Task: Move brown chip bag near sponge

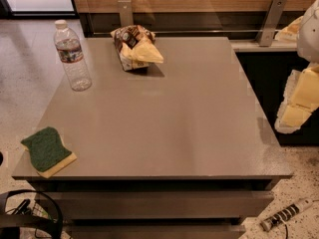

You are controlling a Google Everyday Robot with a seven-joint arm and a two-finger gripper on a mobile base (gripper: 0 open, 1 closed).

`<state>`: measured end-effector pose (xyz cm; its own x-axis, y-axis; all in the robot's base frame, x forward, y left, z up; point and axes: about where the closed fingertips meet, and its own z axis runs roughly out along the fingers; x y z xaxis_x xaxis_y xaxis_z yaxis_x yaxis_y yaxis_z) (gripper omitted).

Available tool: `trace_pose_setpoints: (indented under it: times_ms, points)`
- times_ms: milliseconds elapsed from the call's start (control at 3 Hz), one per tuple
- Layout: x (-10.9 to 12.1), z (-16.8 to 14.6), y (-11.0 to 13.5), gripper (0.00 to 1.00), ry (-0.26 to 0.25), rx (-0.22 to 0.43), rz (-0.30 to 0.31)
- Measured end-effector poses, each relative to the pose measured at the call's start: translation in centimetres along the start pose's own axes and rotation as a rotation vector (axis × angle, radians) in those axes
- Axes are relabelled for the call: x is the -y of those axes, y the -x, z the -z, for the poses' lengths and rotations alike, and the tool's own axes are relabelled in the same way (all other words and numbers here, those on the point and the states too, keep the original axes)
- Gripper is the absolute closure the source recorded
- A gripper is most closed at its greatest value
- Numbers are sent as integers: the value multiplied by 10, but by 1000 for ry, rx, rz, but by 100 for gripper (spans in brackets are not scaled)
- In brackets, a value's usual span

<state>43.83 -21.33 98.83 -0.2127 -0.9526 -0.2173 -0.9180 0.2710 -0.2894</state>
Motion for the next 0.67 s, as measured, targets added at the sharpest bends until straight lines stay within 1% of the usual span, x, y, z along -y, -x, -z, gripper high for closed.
trace_pose_setpoints:
  times_ms: [333, 667]
  points:
    - [5, 0, 3, 0, -8, 15, -2]
    - [31, -4, 18, 0, -30, 85, -21]
